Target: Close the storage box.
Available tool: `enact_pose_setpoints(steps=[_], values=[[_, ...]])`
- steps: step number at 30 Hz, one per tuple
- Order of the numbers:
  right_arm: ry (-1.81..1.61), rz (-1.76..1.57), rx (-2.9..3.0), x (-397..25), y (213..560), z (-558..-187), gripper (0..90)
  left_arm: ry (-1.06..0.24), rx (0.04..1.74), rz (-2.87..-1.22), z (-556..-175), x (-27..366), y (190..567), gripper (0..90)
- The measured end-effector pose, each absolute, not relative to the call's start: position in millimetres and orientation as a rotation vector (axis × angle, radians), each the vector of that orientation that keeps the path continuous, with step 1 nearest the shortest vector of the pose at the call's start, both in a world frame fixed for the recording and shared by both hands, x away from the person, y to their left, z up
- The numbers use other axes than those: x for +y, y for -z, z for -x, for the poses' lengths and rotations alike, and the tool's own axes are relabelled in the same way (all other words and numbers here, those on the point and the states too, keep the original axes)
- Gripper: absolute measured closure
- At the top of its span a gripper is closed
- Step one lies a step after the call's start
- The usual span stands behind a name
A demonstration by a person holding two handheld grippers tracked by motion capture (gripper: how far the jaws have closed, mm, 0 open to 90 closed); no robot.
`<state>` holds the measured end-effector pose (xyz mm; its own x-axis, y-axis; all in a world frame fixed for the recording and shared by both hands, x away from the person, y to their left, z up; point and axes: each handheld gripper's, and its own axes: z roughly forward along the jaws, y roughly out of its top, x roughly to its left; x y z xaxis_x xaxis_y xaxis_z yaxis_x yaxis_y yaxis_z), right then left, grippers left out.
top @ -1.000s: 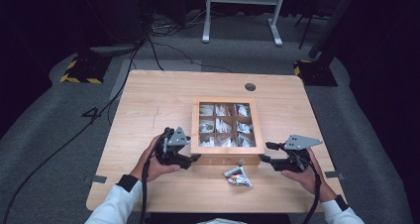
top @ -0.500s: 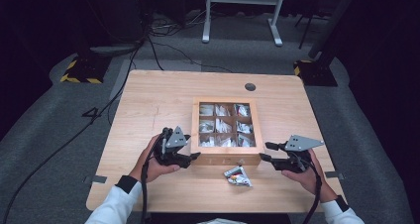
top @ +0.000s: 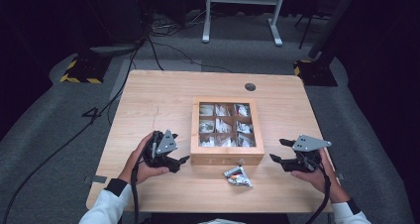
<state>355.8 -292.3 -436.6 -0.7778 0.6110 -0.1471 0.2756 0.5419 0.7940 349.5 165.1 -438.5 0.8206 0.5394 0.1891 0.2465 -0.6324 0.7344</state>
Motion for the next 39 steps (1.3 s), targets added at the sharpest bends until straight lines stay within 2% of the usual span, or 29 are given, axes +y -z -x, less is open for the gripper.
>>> enact_pose_setpoints(steps=[10, 27, 39], values=[[-1.025, -0.802, 2.343, -315, 452, -360, 27.7, -0.576, 0.661, -2.330, -352, 182, 459, 18.4], [-0.986, -0.922, 2.356, -344, 481, -356, 25.0, -0.529, 0.767, -2.346, -351, 215, 481, 19.0], [-1.018, -0.992, 2.358, -357, 492, -352, 23.9, -0.437, 0.860, -2.311, -348, 241, 490, 19.3]])
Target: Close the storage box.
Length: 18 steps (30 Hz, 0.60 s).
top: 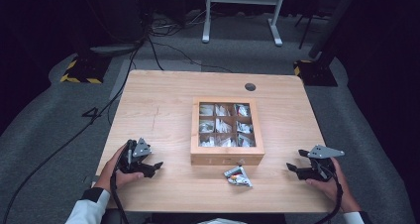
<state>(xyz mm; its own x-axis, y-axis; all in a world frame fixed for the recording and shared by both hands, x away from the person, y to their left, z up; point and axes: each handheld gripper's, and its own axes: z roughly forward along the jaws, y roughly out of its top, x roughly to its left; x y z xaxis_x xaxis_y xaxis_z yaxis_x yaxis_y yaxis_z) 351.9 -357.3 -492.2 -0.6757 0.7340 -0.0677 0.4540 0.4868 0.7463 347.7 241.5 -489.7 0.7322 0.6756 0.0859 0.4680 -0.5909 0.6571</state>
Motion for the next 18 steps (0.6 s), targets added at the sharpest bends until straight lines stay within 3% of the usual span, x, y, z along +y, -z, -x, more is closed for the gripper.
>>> enact_pose_setpoints(steps=[18], values=[[-1.026, -1.144, 2.309, -374, 503, -346, 22.5, -0.355, 0.928, -2.215, -343, 258, 504, 19.1]])
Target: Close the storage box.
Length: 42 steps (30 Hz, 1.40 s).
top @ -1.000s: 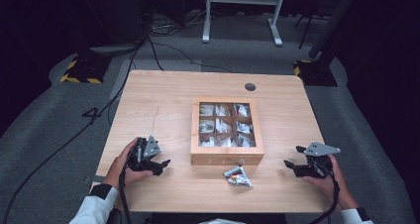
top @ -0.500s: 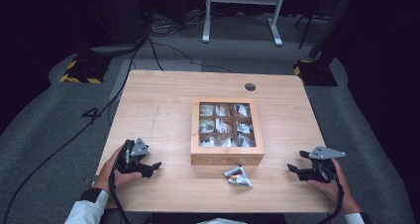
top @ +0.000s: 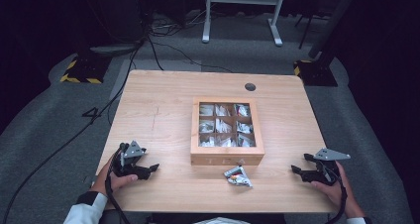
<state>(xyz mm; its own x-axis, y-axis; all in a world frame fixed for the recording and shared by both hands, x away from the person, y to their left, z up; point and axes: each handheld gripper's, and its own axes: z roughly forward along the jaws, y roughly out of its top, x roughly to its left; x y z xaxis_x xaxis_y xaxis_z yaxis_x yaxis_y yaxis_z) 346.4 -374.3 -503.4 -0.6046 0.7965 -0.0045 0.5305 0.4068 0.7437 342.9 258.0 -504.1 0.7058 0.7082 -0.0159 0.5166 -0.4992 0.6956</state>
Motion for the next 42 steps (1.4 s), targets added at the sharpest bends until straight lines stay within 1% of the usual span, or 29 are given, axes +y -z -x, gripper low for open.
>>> enact_pose_setpoints(steps=[12, 42], values=[[-1.024, -1.148, 2.306, -373.8, 503.5, -346.4, 22.3, -0.367, 0.952, -2.204, -341.3, 256.9, 504.4, 18.6], [-1.019, -1.153, 2.300, -373.3, 503.6, -346.1, 22.1, -0.367, 0.950, -2.206, -341.4, 257.0, 504.3, 18.5]])
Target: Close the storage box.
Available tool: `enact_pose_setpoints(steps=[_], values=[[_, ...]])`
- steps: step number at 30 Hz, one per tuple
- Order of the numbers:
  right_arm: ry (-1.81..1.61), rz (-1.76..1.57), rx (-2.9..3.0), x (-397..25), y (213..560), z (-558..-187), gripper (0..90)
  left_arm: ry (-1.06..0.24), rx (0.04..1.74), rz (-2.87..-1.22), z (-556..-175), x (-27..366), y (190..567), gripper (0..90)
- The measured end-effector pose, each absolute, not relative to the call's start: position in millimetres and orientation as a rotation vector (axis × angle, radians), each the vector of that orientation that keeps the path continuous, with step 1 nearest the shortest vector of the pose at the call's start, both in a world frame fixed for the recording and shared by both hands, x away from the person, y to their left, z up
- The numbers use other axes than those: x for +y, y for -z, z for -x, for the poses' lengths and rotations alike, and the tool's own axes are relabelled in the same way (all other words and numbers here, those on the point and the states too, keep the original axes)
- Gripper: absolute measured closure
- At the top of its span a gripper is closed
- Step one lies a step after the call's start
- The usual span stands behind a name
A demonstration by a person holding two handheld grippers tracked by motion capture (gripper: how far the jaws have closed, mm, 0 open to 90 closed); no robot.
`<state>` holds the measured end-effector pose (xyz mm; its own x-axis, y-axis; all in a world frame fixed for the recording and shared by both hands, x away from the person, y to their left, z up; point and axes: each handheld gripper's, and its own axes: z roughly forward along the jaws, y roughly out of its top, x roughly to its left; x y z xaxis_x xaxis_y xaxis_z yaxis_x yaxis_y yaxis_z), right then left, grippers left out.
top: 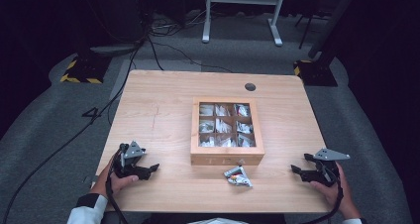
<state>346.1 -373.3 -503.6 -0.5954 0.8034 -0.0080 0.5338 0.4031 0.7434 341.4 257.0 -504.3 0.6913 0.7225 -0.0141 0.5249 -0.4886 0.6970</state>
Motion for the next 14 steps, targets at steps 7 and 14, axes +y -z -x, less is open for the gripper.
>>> enact_pose_setpoints(steps=[7, 14], values=[[-1.017, -1.148, 2.295, -372.7, 503.6, -345.4, 21.9, -0.363, 0.946, -2.208, -341.9, 257.2, 504.3, 18.5], [-1.016, -1.151, 2.296, -372.9, 503.5, -345.6, 22.0, -0.362, 0.939, -2.212, -342.8, 257.0, 504.2, 18.2]])
